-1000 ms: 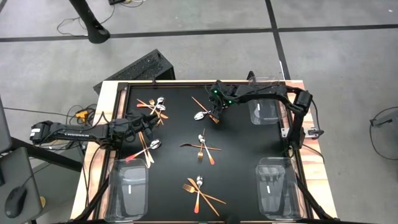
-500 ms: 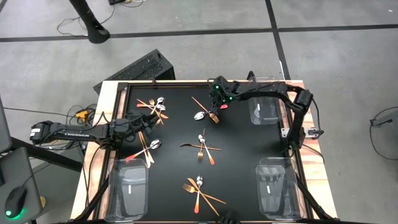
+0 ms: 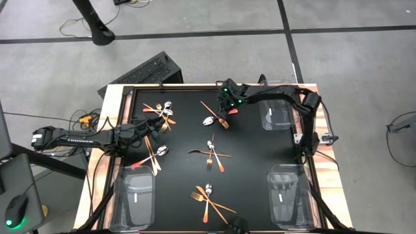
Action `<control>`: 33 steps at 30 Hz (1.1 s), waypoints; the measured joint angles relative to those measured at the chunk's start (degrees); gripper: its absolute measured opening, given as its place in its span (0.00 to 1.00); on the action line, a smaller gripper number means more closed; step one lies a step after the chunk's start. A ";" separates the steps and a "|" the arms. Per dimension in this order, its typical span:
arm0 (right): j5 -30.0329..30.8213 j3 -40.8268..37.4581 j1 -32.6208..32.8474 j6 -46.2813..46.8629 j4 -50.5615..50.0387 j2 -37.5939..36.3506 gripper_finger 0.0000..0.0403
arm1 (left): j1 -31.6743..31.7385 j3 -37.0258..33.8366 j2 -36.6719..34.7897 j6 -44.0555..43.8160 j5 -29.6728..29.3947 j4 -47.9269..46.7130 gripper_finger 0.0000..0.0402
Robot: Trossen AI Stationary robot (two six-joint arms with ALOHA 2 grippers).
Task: Sort silverware by color (type)
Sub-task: Put the orange spoon into the top right transparent bin
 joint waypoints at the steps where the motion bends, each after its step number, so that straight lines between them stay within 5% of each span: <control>1: -0.12 0.62 0.01 0.01 -1.49 0.90 0.54 | -0.04 0.00 0.00 -0.08 0.13 -0.02 0.28; 9: 3.69 3.41 1.91 -3.53 -6.48 3.18 0.54 | -0.09 0.00 0.07 -0.68 3.16 -0.98 0.28; 24: 5.44 3.22 0.99 -7.17 -16.02 -3.48 0.54 | -0.09 0.01 0.09 -2.55 1.24 -3.42 0.28; 33: 5.40 -1.98 1.63 -9.47 -14.77 -2.30 0.53 | -0.09 0.00 0.12 -4.13 1.22 -5.86 0.28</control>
